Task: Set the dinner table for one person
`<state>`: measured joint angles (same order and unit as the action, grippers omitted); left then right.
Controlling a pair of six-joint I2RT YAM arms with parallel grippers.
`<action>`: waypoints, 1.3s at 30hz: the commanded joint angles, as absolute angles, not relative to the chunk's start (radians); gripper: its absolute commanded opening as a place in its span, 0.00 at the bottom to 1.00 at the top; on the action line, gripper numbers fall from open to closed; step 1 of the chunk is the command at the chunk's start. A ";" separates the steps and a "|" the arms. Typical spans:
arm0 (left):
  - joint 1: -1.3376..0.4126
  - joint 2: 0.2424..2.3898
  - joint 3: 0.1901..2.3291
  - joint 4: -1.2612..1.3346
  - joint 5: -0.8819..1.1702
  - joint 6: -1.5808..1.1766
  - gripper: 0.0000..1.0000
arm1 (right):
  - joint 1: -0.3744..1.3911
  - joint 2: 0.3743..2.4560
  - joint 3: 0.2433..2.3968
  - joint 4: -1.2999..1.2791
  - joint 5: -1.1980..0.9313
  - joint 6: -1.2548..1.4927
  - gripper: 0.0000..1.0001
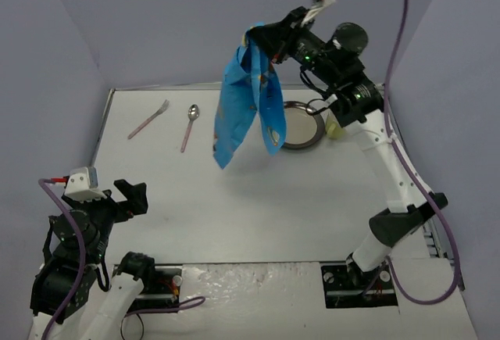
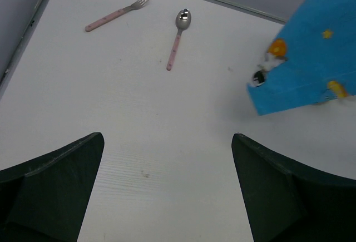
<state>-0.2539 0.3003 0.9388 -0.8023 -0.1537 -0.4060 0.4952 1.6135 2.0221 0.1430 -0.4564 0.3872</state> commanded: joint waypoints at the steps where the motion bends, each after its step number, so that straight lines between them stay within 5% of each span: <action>1: -0.250 0.327 0.976 -0.820 -0.102 -0.475 0.97 | 0.611 1.672 1.949 0.123 -0.469 0.407 0.00; 9: -0.250 0.367 0.943 -0.833 -0.032 -0.545 0.97 | 0.704 1.488 1.399 0.079 -0.139 0.159 0.00; 17: -0.252 0.497 0.788 -0.696 0.194 -0.672 0.97 | 0.718 1.439 0.889 0.103 -0.063 0.172 0.00; 26: -0.398 0.687 0.604 -0.410 0.141 -0.847 0.93 | 0.717 1.495 0.830 0.115 0.026 0.261 0.00; 31: -0.598 0.847 0.618 -0.350 -0.104 -0.860 0.93 | 0.710 1.520 0.828 0.115 0.054 0.258 0.00; 39: -0.618 0.926 0.571 -0.431 -0.456 -1.113 0.93 | 0.708 1.487 0.815 0.116 0.030 0.259 0.00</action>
<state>-0.6210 0.9309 0.5687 -0.4376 -0.2109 -0.9484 0.7134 1.5246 0.8142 0.0710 0.0113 0.2462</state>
